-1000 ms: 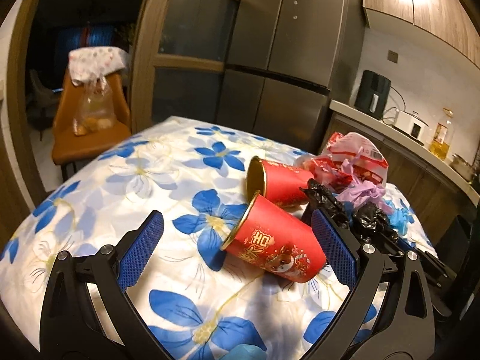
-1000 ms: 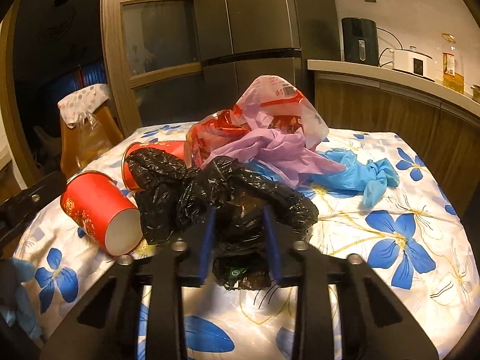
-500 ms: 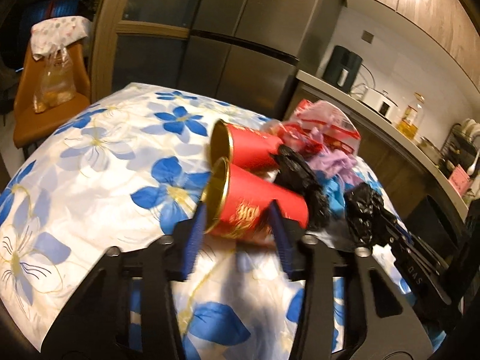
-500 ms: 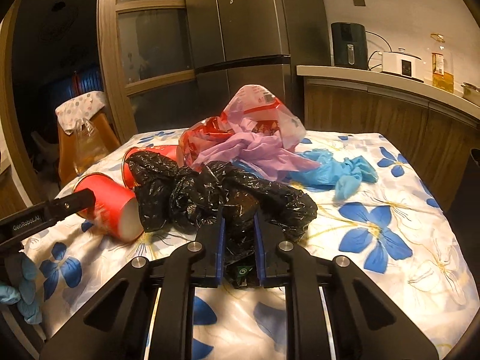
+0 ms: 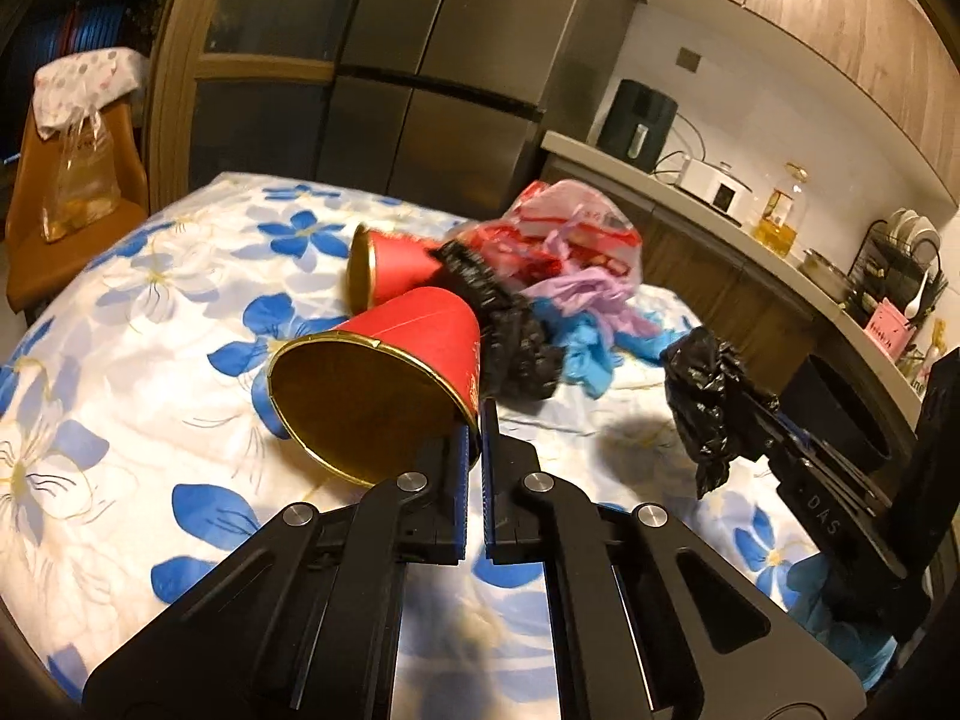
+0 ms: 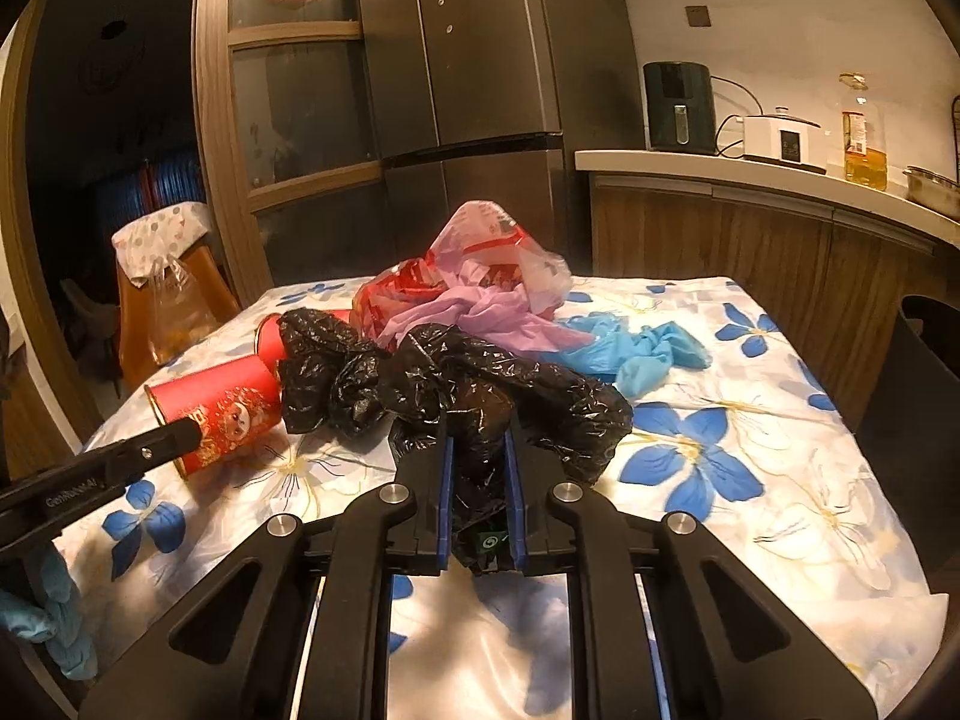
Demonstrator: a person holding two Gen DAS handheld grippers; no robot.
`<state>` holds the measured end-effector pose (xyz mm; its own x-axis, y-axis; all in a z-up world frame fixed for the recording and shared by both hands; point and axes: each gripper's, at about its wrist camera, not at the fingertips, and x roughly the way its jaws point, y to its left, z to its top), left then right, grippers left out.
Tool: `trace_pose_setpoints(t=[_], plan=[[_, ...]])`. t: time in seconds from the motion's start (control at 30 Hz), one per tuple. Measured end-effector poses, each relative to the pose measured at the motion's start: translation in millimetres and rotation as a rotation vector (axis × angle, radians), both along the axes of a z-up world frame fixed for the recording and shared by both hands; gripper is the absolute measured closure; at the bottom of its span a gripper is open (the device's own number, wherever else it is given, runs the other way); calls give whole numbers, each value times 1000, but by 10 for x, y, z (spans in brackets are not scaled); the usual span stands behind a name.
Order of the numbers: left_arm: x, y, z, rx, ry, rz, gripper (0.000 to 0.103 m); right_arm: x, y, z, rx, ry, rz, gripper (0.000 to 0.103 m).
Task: Collect trash
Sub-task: 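Carry the black bags over the bin and open the right tool to drop them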
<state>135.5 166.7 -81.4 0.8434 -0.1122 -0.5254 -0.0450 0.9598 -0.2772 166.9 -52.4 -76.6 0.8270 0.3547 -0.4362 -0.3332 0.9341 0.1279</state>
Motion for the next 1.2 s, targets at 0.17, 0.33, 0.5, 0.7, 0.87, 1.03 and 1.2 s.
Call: trace_pose_setpoints(t=[0.17, 0.33, 0.5, 0.7, 0.87, 1.03, 1.2], plan=[[-127, -219, 178, 37, -44, -17, 100, -103, -172, 101, 21, -26, -21, 93], [-197, -425, 293, 50, -70, -38, 100, -215, -373, 180, 43, -47, -47, 94], [-216, -663, 387, 56, -91, -79, 100, -336, -572, 281, 57, -79, -81, 94], [-164, -991, 513, 80, -120, -138, 100, -465, -851, 408, 72, -118, -134, 94], [-96, -1356, 620, 109, -151, -204, 100, -519, -1096, 514, 75, -153, -188, 94], [32, -1751, 768, 127, -192, -278, 100, -541, -1444, 642, 79, -194, -259, 94], [174, -2242, 906, 136, -239, -369, 100, -518, -1889, 768, 75, -235, -366, 94]])
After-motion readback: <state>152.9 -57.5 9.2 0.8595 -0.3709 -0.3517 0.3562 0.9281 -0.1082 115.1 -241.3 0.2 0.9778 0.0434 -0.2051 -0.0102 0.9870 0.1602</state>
